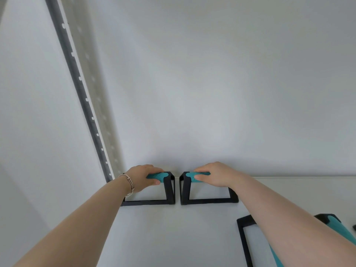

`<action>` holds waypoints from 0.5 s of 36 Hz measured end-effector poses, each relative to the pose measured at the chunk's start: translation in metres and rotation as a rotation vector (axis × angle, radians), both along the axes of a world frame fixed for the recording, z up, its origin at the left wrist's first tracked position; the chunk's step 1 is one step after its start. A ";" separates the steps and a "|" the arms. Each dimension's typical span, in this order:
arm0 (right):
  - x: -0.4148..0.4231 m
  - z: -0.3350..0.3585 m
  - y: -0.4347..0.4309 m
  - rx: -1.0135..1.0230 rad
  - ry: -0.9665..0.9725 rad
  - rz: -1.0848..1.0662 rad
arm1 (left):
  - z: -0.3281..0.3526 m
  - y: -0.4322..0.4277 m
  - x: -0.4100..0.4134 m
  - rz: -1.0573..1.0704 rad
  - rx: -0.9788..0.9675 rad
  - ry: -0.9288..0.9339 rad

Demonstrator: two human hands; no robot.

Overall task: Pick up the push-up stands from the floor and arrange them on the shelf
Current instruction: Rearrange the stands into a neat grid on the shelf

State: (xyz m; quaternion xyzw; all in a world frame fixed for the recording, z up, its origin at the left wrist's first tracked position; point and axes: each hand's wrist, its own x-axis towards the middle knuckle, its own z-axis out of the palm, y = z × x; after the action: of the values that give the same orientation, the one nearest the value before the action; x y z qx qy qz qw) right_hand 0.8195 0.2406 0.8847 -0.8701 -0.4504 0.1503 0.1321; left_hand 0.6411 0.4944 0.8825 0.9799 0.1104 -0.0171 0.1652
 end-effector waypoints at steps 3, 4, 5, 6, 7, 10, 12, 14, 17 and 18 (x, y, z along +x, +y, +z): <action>-0.001 -0.001 0.000 -0.002 -0.035 -0.003 | 0.003 -0.001 0.000 0.005 0.015 0.012; -0.002 -0.001 0.000 -0.003 -0.050 -0.004 | 0.004 -0.002 -0.001 0.008 0.023 0.015; -0.003 -0.001 0.000 -0.006 -0.068 -0.005 | 0.005 -0.004 -0.001 0.011 0.036 0.017; -0.004 -0.002 0.000 -0.010 -0.087 -0.007 | 0.006 -0.006 -0.002 0.015 0.054 0.020; -0.005 -0.002 0.000 -0.013 -0.109 -0.011 | 0.006 -0.008 -0.003 0.019 0.079 0.023; -0.011 -0.003 -0.002 -0.012 -0.180 -0.046 | 0.007 -0.015 -0.005 0.049 0.173 0.030; -0.017 -0.004 -0.005 0.002 -0.233 -0.094 | 0.006 -0.023 -0.007 0.092 0.241 0.025; -0.024 -0.002 -0.011 0.037 -0.299 -0.149 | 0.003 -0.035 -0.010 0.175 0.283 -0.033; -0.037 0.004 -0.027 0.117 -0.391 -0.246 | 0.003 -0.069 -0.016 0.324 0.282 -0.170; -0.043 0.007 -0.035 0.139 -0.424 -0.281 | 0.005 -0.085 -0.018 0.356 0.269 -0.207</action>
State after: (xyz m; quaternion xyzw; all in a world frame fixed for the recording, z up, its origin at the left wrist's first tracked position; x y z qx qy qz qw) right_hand 0.7765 0.2057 0.8919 -0.9249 -0.3522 -0.0866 0.1139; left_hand 0.6234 0.4093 0.8872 0.9548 0.2649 0.1274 0.0439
